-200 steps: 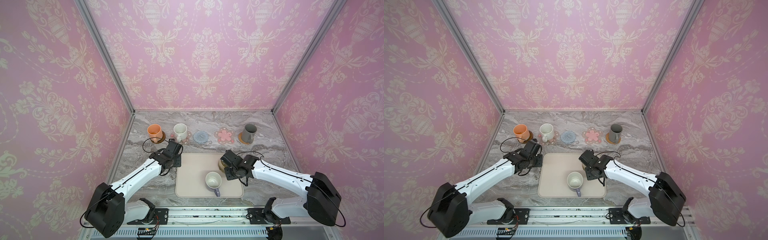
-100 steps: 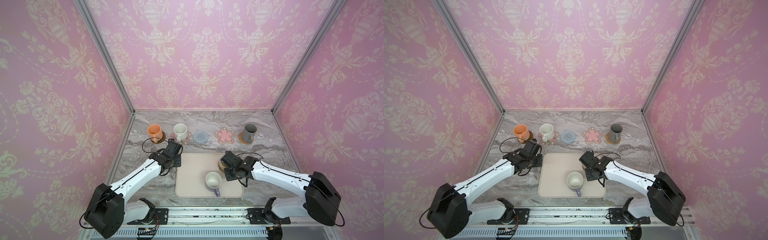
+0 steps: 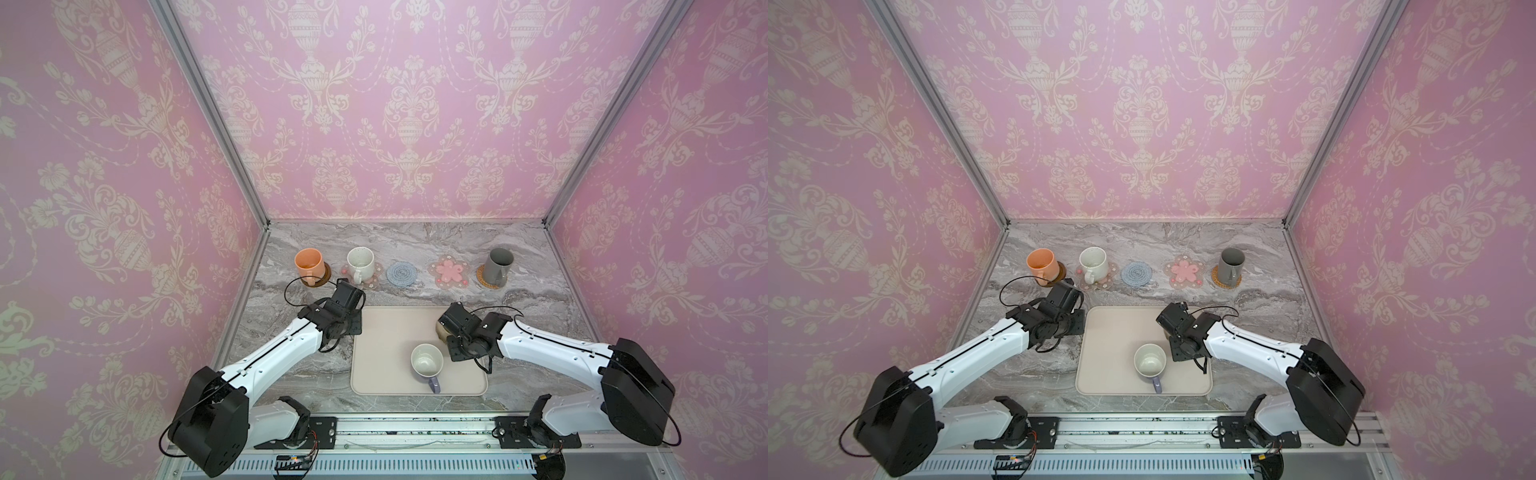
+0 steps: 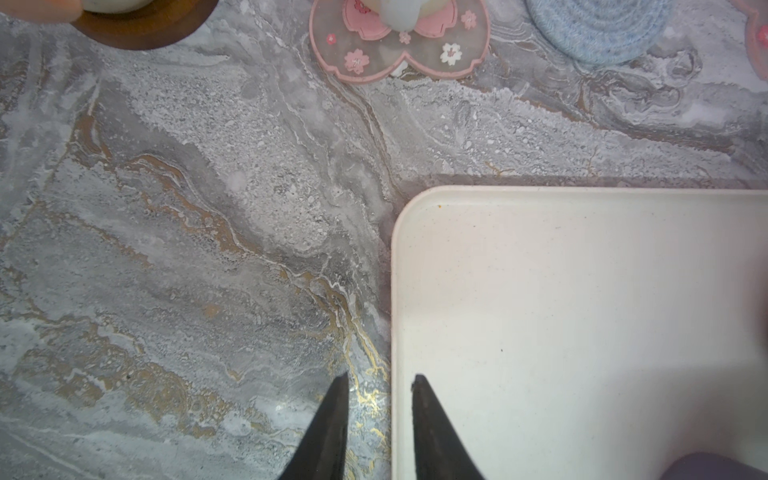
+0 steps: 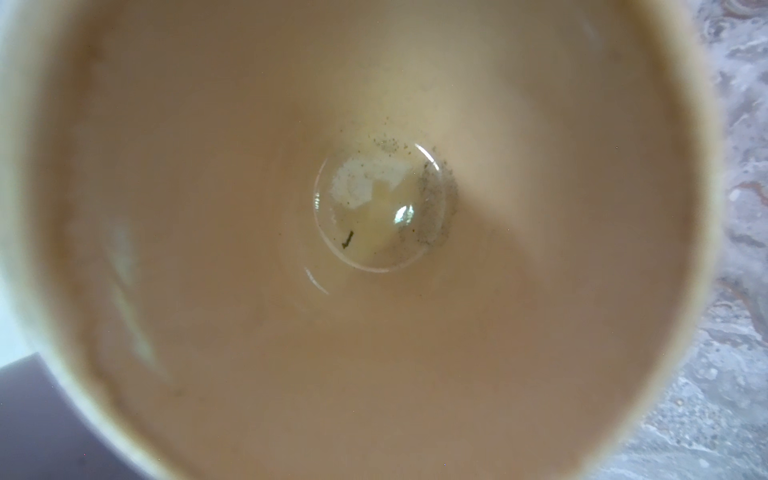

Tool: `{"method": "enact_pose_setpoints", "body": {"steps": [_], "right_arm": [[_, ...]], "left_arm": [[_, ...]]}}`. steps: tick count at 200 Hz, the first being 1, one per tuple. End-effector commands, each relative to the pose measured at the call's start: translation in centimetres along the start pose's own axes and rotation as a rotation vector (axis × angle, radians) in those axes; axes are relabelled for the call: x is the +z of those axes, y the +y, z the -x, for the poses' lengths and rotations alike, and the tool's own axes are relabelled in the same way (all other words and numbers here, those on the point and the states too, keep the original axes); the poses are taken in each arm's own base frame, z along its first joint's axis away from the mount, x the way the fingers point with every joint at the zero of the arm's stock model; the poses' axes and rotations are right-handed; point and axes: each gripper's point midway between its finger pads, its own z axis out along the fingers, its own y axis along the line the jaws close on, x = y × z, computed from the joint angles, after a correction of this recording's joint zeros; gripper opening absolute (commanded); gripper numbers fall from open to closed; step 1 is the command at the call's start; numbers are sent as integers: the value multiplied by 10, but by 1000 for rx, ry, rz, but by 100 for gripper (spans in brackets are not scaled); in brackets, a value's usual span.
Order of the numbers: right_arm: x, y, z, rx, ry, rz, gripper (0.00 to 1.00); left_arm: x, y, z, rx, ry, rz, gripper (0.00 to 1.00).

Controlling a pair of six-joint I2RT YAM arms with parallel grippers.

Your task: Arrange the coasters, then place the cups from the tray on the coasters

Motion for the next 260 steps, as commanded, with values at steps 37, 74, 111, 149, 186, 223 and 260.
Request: {"method": "enact_pose_setpoints", "body": {"steps": [37,74,111,149,186,223,260], "right_arm": [[-21,-4,25,61,-117,3,37],[-23,-6,26,67,-129,-6,34],[-14,-6,21,64,-105,-16,28],[-10,-4,20,63,-92,-18,23],[-9,-5,19,64,-98,-19,8],[-8,-8,17,65,-104,-20,0],[-13,-13,20,61,-144,-28,0]], "left_arm": [[-1,1,-5,-7,12,1,30],[-2,0,-4,-8,12,-3,30],[-3,1,-4,-6,13,-2,30],[-6,2,-2,-2,8,7,30],[-8,4,-2,-4,1,11,30],[-6,5,-5,-5,8,14,30],[-6,5,-7,-22,10,10,30]]}}
